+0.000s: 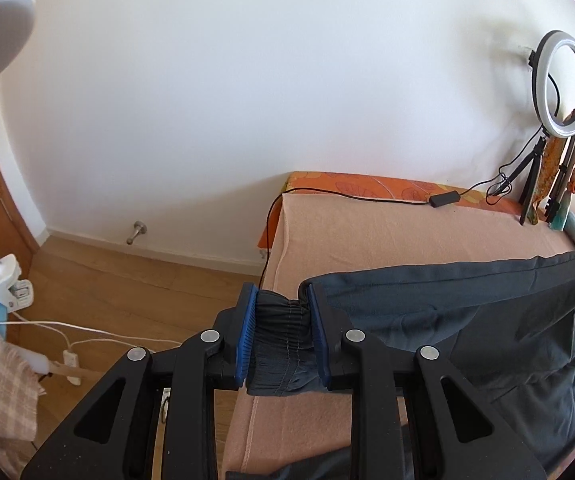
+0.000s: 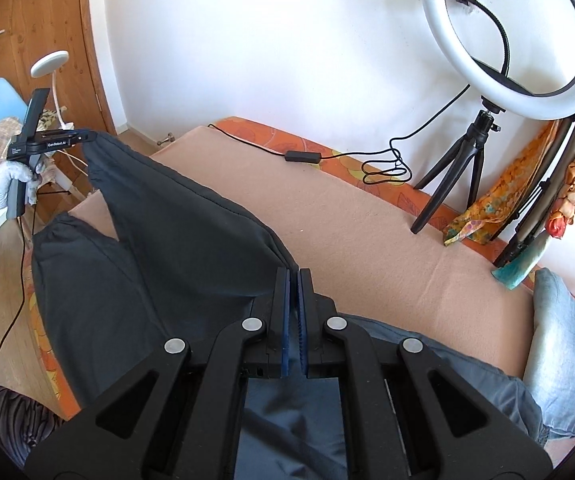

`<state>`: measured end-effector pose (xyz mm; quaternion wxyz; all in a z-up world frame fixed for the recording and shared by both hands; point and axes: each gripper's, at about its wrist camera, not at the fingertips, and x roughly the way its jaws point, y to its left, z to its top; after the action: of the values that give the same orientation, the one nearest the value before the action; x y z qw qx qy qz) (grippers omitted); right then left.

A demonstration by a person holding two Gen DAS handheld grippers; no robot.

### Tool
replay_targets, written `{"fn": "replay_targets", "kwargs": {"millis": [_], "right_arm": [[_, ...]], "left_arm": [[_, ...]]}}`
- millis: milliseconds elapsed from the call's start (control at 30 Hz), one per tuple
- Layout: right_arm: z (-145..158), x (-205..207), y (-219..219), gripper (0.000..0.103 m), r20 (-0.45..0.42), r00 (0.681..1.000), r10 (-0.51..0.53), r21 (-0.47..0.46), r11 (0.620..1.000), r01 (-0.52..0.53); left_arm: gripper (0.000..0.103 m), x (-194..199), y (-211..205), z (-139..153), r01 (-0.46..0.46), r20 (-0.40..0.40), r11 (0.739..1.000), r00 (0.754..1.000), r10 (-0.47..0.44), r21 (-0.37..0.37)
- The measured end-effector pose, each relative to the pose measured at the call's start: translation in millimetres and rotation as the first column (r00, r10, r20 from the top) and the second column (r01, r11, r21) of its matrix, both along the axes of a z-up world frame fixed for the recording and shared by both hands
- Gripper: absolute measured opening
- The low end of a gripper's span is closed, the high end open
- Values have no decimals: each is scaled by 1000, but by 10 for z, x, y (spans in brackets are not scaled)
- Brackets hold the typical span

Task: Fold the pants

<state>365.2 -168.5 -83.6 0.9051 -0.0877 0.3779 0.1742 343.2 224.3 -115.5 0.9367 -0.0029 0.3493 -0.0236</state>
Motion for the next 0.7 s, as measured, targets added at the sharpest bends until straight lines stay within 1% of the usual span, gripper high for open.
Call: {"fn": "replay_targets", "kwargs": {"millis": [100,267,367,433,500,600,667,700], "right_arm": [[10,-297,31,4,-7,1000,13,20,1000,-13],[-36,-742,222,4,-29,999,35,4,999,-34],[-108,-973,293,4,-46,998,34,9,999,-34],[-179,-1095,348,4,-73,997,36,7,999,-36],[-264,-1224,404,4,-94,995,41,-8,999,-42],[-416,-1379,450,4,-157,986,54,26,998,-50],[-515,-1478,490,4,-172,984,55,17,998,-53],[-558,-1517,508,4,-176,983,53,12,999,-52]], "left_arm": [[24,-291,60,-97,5,-10,1000,1000,-5,-31],[24,-755,95,-264,5,-21,1000,1000,-5,-29],[24,-992,106,-328,0,-16,1000,1000,-1,-27],[24,-1157,103,-372,-2,-1,1000,1000,2,-26],[24,-1287,104,-445,1,-8,999,1000,-1,-45],[24,-1460,101,-576,1,-28,996,1000,-3,-84],[25,-1546,122,-651,-11,-37,993,999,6,-117],[27,-1615,169,-682,-20,-47,991,999,14,-130]]}}
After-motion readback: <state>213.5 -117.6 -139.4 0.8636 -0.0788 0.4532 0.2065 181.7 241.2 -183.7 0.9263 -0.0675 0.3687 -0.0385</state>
